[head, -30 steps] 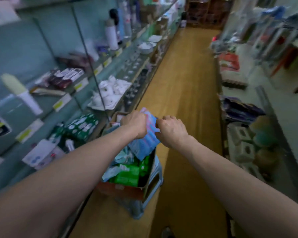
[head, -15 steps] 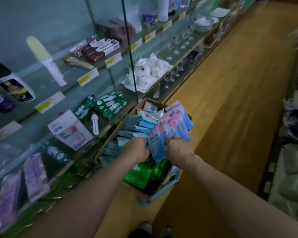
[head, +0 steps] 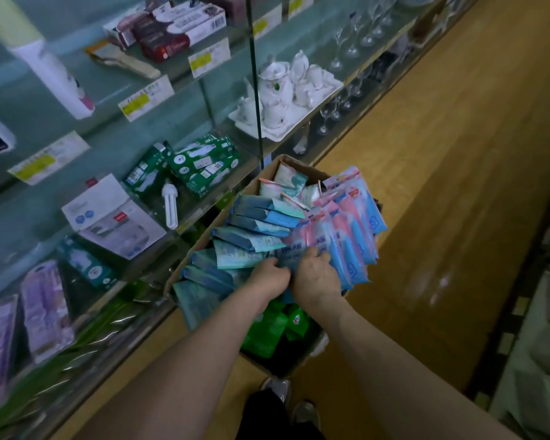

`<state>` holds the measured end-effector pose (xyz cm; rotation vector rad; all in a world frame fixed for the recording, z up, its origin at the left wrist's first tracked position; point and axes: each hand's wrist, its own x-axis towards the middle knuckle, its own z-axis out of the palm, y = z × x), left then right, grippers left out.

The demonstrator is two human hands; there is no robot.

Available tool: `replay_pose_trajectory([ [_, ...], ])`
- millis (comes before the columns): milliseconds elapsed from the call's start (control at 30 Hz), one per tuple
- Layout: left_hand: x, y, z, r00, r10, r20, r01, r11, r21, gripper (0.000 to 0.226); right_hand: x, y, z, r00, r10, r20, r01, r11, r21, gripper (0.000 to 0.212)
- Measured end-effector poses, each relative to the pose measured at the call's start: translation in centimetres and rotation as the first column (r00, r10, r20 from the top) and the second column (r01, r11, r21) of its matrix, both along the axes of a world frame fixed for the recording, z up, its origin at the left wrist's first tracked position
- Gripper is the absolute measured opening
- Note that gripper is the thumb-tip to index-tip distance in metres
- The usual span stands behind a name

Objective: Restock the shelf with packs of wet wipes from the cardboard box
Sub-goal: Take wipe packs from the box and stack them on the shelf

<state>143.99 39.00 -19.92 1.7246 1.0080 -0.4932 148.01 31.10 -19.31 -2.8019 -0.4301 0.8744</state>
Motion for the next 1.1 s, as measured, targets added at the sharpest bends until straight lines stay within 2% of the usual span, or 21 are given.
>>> replay_pose_trajectory([
  [167, 0.3, -0.2, -1.5, 0.998, 0.066, -0.021, -0.067, 0.995, -0.079, 0.036, 0.4, 0.1, -0.4, 0.997, -0.066, -0.048, 0.068, 0.997, 0.03, 0.059],
  [300, 0.3, -0.5, -1.5, 0.969, 0.246, 0.014, -0.242, 0.959, -0.148, 0.038, 0.7, -1.3, 0.7, 0.973, -0.137, -0.186, 0.16, 0.981, 0.11, 0.037],
  [367, 0.3, -0.5, -1.8, 0.921, 0.388, -0.008, -0.372, 0.877, -0.305, 0.04, 1.1, -2.4, 1.3, 0.947, -0.167, -0.275, 0.215, 0.964, 0.154, 0.034],
  [433, 0.1, -0.7, -0.9, 0.888, 0.456, -0.065, -0.425, 0.757, -0.497, 0.025, 1.7, -3.5, 2.1, 0.924, -0.192, -0.332, 0.269, 0.941, 0.206, 0.025],
  [467, 0.0, -0.7, -0.4, 0.886, 0.454, -0.088, -0.421, 0.714, -0.56, 0.02, 2.1, -3.8, 2.5, 0.929, -0.2, -0.311, 0.273, 0.938, 0.213, 0.024],
  [500, -0.3, -0.6, -0.4, 0.884, 0.456, -0.101, -0.421, 0.685, -0.594, 0.019, 2.5, -4.0, 2.8, 0.954, -0.193, -0.228, 0.24, 0.95, 0.202, 0.027],
  [567, -0.9, -0.4, -0.2, 0.886, 0.452, -0.099, -0.421, 0.698, -0.58, 0.019, 3.2, -4.3, 3.2, 0.99, -0.141, 0.014, 0.137, 0.98, 0.145, 0.026],
  [633, -1.6, -0.1, -0.1, 0.885, 0.461, -0.066, -0.432, 0.759, -0.488, 0.02, 3.7, -4.0, 3.2, 0.989, -0.076, 0.124, 0.069, 0.996, 0.061, 0.024],
  [733, -2.5, 0.3, -0.8, 0.873, 0.488, -0.009, -0.462, 0.82, -0.338, 0.028, 3.6, -3.0, 2.8, 0.994, -0.053, 0.098, 0.056, 0.998, -0.028, 0.029],
  [867, -3.0, 0.4, -1.0, 0.879, 0.474, 0.055, -0.442, 0.852, -0.282, 0.01, 3.1, -1.8, 1.7, 0.987, 0.029, 0.155, -0.009, 0.991, -0.131, 0.035],
  [1000, -3.0, 0.4, -1.2, 0.891, 0.448, 0.073, -0.413, 0.866, -0.281, 0.01, 3.0, -1.1, 0.1, 0.993, -0.108, 0.046, 0.109, 0.994, -0.026, 0.043],
  [1100, -2.9, 0.1, -1.1, 0.901, 0.427, 0.074, -0.39, 0.874, -0.29, 0.019, 2.8, -0.6, 0.0, 0.982, -0.181, -0.057, 0.182, 0.983, 0.014, 0.054],
])
